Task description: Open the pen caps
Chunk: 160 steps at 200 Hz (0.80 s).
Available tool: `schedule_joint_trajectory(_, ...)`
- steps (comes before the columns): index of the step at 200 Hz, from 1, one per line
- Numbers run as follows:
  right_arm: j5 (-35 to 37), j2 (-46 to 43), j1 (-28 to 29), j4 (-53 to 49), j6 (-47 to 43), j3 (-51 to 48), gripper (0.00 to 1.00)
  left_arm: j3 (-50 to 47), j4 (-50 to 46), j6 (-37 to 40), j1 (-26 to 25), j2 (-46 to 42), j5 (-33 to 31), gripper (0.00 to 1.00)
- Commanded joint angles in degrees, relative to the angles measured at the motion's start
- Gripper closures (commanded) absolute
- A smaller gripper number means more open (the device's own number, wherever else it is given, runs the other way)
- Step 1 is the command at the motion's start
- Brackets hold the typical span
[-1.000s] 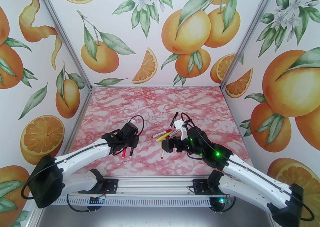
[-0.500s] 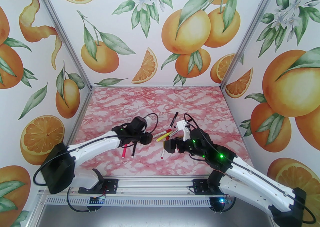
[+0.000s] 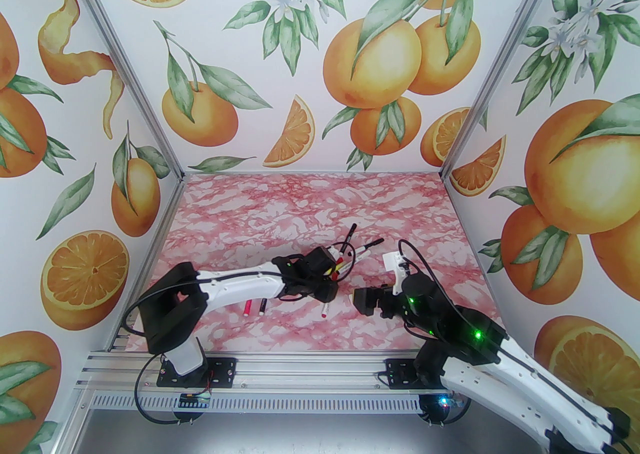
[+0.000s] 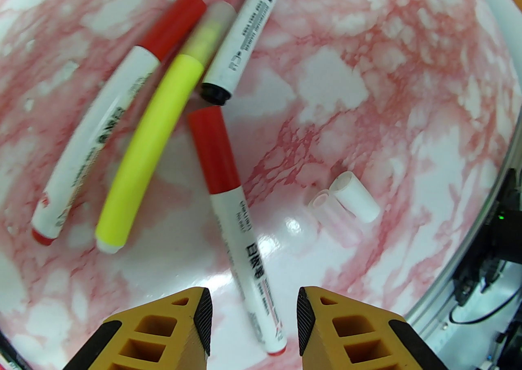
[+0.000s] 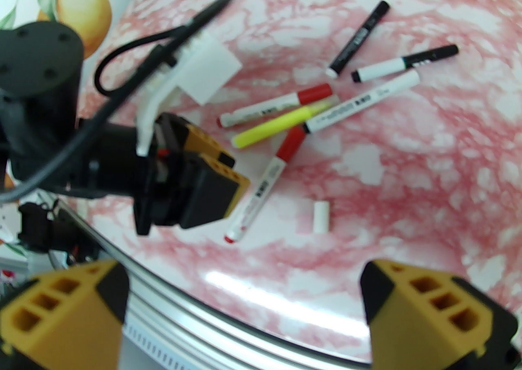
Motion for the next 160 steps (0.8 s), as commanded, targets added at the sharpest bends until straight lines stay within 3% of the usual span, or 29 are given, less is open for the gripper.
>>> schedule_joint_trajectory(1,1.79,-0.30,0.01,-1.88,0.61,1.29,0.00,3.79,-1.62,-0.67,-0.98,3.33,-2.84,0.58)
schedule_joint_trajectory(66,1.15,-1.41,-0.01,-2.39,0.09,1.90,0.00,9.70,-9.50,1.19,-3.42,9.21,-9.70,0.60)
schedule_joint_trajectory(160,0.12,-3.78,0.02,-0.47,1.21,0.07,0.00,16.03,-21.68,2.05,-6.07,15.38,-15.61,0.76)
